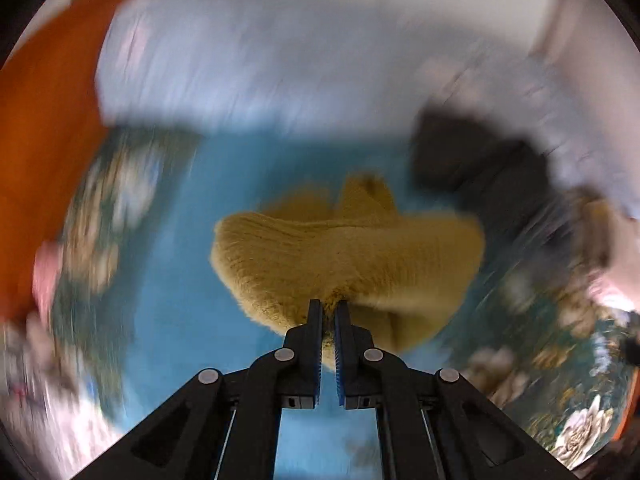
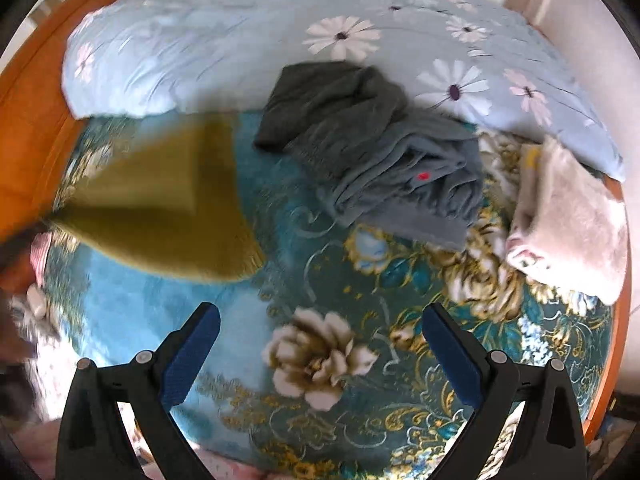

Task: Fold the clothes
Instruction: 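Carry the sweater with both grippers and lay it on the open blanket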

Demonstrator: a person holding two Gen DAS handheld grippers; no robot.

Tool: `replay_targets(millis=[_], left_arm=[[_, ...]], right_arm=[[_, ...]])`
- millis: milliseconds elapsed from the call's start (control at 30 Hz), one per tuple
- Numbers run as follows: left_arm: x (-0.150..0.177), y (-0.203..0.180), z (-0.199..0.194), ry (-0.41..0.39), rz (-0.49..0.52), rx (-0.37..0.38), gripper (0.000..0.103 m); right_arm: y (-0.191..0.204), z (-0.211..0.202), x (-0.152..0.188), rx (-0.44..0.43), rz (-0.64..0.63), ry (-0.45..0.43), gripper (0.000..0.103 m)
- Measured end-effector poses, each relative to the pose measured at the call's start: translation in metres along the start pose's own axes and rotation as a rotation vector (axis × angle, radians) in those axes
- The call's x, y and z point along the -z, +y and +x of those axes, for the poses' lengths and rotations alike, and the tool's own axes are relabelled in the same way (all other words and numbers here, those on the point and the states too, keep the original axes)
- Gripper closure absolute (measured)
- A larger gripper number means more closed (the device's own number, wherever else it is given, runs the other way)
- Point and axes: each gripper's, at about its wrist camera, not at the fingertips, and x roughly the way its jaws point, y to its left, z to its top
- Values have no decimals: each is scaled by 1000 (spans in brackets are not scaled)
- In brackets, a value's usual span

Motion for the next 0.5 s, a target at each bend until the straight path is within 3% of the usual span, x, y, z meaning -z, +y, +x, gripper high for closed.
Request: replay_targets(millis=[67,100,367,500], left_arm=[[28,21,26,101,-116,-42,97],[36,29,27,112,-164,-47,97],[49,76,-16,-9,-326,-61,97],[47,91,-9,28,-374,-36,97]], right_arm=[[6,0,12,-12,-59,12,2],[9,0,17,-16,-82,15,2],[21,30,36,-36,-169,95,2],[39,32,35,-57,-209,97,2]])
